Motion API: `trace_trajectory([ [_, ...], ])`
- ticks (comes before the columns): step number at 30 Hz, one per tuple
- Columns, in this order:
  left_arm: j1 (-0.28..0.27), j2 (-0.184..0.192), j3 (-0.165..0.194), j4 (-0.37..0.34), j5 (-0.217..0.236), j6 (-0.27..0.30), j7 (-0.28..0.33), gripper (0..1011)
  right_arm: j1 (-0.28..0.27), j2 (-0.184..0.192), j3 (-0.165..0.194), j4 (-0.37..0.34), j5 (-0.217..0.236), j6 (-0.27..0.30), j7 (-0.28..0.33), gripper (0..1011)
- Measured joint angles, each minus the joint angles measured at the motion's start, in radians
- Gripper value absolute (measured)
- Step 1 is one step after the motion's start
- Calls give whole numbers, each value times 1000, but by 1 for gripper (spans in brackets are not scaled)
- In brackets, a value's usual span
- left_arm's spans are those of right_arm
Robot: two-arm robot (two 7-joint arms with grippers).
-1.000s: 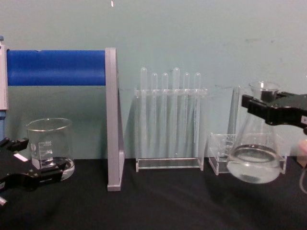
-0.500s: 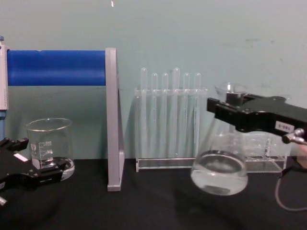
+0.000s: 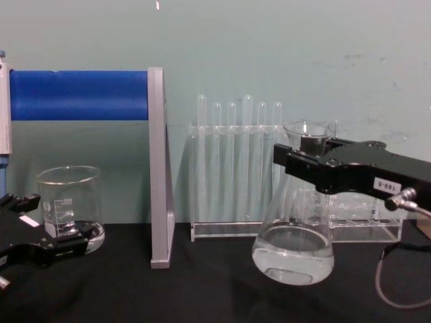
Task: Grasp the erlenmeyer flask with one hand, shake it three times, then place it back.
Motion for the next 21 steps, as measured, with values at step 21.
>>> trace_trajectory([
  [21,0,0,0,0,0,0,0,1001,-6,-4,-46,87,-5,-51,24,457],
])
